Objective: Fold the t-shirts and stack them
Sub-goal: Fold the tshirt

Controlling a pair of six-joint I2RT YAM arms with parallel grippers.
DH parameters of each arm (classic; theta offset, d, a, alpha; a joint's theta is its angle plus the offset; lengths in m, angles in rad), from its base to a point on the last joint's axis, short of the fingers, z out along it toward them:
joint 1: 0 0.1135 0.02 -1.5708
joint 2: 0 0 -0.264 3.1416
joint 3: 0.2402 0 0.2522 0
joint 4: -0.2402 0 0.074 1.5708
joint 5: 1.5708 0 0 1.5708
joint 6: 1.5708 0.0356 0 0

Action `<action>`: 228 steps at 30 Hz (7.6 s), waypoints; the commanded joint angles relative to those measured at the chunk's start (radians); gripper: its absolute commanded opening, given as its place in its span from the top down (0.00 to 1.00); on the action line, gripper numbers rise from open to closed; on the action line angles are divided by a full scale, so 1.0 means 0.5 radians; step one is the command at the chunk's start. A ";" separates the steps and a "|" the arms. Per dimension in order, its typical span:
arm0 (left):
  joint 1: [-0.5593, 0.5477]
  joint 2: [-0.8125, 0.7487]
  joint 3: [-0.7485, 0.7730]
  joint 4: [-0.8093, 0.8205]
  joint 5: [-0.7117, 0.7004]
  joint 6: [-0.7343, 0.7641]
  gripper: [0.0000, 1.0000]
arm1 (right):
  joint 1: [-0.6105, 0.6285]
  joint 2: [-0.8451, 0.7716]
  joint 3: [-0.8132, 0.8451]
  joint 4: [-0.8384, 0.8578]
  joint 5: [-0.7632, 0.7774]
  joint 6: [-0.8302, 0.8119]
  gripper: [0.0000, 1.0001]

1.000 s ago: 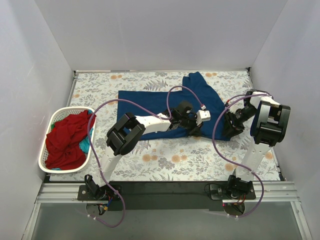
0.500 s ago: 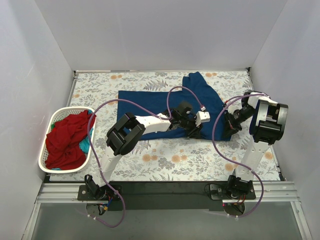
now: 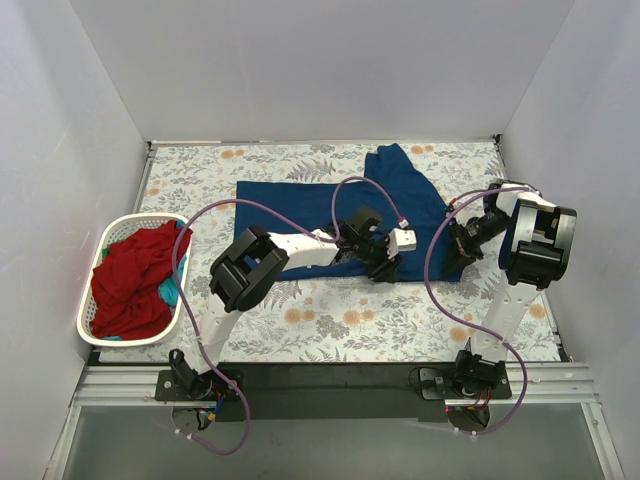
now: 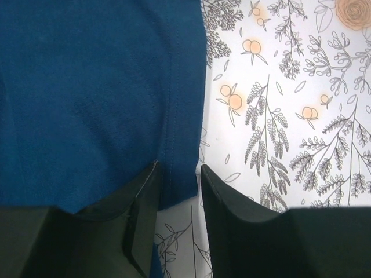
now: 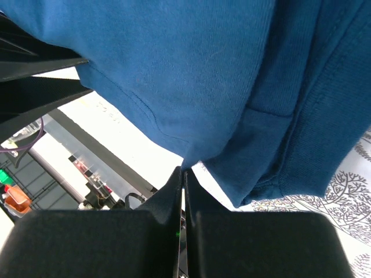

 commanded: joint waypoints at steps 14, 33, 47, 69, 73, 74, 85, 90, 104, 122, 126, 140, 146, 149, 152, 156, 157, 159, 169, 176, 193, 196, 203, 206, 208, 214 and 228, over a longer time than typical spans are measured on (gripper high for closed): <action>-0.018 -0.182 -0.153 -0.112 -0.017 0.233 0.81 | -0.014 -0.075 0.118 -0.095 -0.193 -0.091 0.99; 0.147 -0.280 0.136 -0.170 0.238 -0.199 1.00 | -0.017 0.005 0.670 -0.236 -0.435 -0.241 0.99; 0.417 -0.105 0.363 -0.124 0.302 -0.595 1.00 | 0.131 0.250 1.207 -0.230 -0.304 -0.287 0.99; 0.632 -0.050 0.335 -0.020 0.260 -0.884 1.00 | 0.358 0.478 1.762 0.000 0.015 -0.097 0.99; 0.657 -0.047 0.326 -0.020 0.253 -0.887 1.00 | 0.379 0.511 1.793 0.024 0.064 -0.079 0.99; 0.660 -0.047 0.320 -0.023 0.250 -0.893 1.00 | 0.385 0.517 1.799 0.031 0.065 -0.067 0.99; 0.706 -0.031 0.277 -0.020 0.223 -0.914 1.00 | 0.434 0.579 1.845 0.126 0.138 0.004 0.99; 0.721 -0.019 0.274 -0.020 0.220 -0.914 1.00 | 0.450 0.603 1.857 0.153 0.141 0.013 0.99; 0.749 0.048 0.283 -0.038 0.161 -0.960 1.00 | 0.511 0.680 1.876 0.239 0.187 0.050 0.99; 0.856 -0.111 0.259 -0.295 0.133 -0.905 0.43 | 0.539 0.555 1.686 0.319 0.350 0.014 0.50; 1.068 -0.426 0.096 -0.562 0.262 -0.847 0.42 | 0.471 0.251 1.462 0.193 0.316 -0.057 0.37; 1.577 -1.194 -0.419 -1.756 0.048 -0.267 0.42 | 0.134 -0.200 0.493 -0.107 0.414 -0.312 0.40; 1.672 -1.249 -0.582 -1.824 -0.194 -0.187 0.42 | 0.118 -0.154 0.348 -0.016 0.488 -0.318 0.45; 1.675 -1.237 -0.643 -1.821 -0.253 -0.196 0.42 | 0.118 -0.127 0.330 0.028 0.546 -0.312 0.46; 1.678 -1.203 -0.671 -1.796 -0.311 -0.224 0.42 | 0.118 -0.090 0.321 0.037 0.549 -0.306 0.48; 1.700 -1.173 -0.686 -1.741 -0.430 -0.258 0.42 | 0.115 -0.047 0.250 0.067 0.543 -0.294 0.50; 1.703 -1.167 -0.686 -1.735 -0.449 -0.261 0.42 | 0.118 -0.044 0.235 0.077 0.546 -0.300 0.51; 1.706 -1.142 -0.683 -1.729 -0.480 -0.267 0.42 | 0.118 -0.044 0.189 0.123 0.558 -0.300 0.51; 1.709 -1.013 -0.748 -1.698 -0.590 -0.288 0.46 | 0.115 -0.038 0.109 0.193 0.632 -0.352 0.76; 1.709 -0.958 -0.769 -1.661 -0.661 -0.319 0.56 | 0.112 -0.038 0.112 0.196 0.681 -0.364 0.95; 1.734 -1.129 -0.999 -1.756 -0.750 -0.206 1.00 | 0.023 -0.188 -0.136 0.193 0.902 -0.477 0.99; 1.737 -1.151 -1.042 -1.772 -0.738 -0.196 1.00 | 0.023 -0.249 -0.256 0.199 0.924 -0.514 0.99; 1.737 -1.212 -1.058 -1.870 -0.664 -0.132 1.00 | 0.023 -0.390 -0.459 0.193 0.939 -0.560 0.99; 1.737 -1.212 -0.875 -2.017 -0.511 -0.028 0.79 | 0.023 -0.433 -0.316 0.056 0.832 -0.576 0.57; 1.737 -1.231 -0.736 -2.094 -0.394 0.015 0.71 | 0.020 -0.443 -0.144 -0.036 0.746 -0.582 0.31; 1.737 -1.118 -0.150 -2.131 -0.112 0.034 0.53 | 0.023 -0.262 0.660 -0.190 0.430 -0.499 0.27; 1.743 -0.470 0.390 -1.352 -0.170 -0.387 0.50 | 0.201 0.542 1.695 0.396 0.230 -0.140 0.42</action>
